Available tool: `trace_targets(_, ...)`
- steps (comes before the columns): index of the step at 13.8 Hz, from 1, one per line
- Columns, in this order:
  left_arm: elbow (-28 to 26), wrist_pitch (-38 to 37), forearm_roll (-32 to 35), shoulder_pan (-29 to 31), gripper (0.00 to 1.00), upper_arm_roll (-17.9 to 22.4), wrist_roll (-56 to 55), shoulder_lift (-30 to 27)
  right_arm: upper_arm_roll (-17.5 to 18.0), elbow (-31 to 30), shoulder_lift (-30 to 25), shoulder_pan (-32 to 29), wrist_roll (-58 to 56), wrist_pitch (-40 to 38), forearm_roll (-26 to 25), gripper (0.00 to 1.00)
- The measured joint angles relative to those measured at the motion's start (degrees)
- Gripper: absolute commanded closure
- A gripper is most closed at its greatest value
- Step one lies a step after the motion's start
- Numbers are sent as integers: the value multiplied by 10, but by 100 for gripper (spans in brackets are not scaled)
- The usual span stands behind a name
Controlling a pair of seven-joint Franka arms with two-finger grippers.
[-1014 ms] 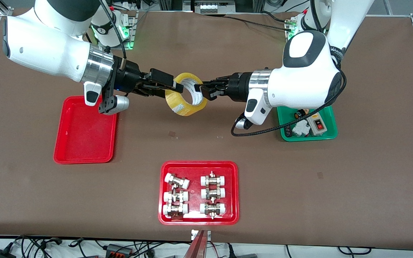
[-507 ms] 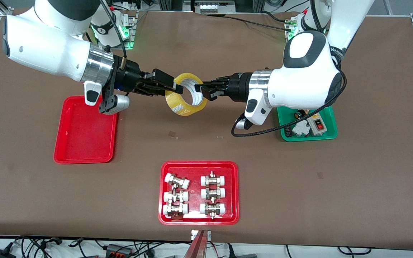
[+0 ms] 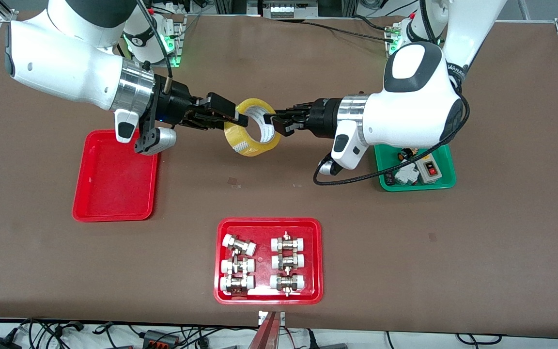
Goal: Left arm passes tape to right arm into tray
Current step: 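Grasp the tape with the right gripper, then open the left gripper, then carry the tape over the red tray while the left gripper withdraws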
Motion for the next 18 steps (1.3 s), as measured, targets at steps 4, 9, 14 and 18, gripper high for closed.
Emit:
trace_targets(4, 14, -64, 51, 53, 0, 2, 2, -14, -3, 0, 4, -1, -2, 0, -1, 58)
trace_targets(9, 17, -213, 178, 126, 0, 2, 131, -72, -13, -4, 27, -54, -18, -9, -3, 58)
trace_targets(14, -36, -269, 346, 191, 0, 3, 353, -128, -19, -6, 93, -189, -65, -98, -4, 58)
trace_targets(18, -105, -209, 395, 224, 0, 3, 437, -178, -21, -8, 162, -309, -141, -192, -14, 58)
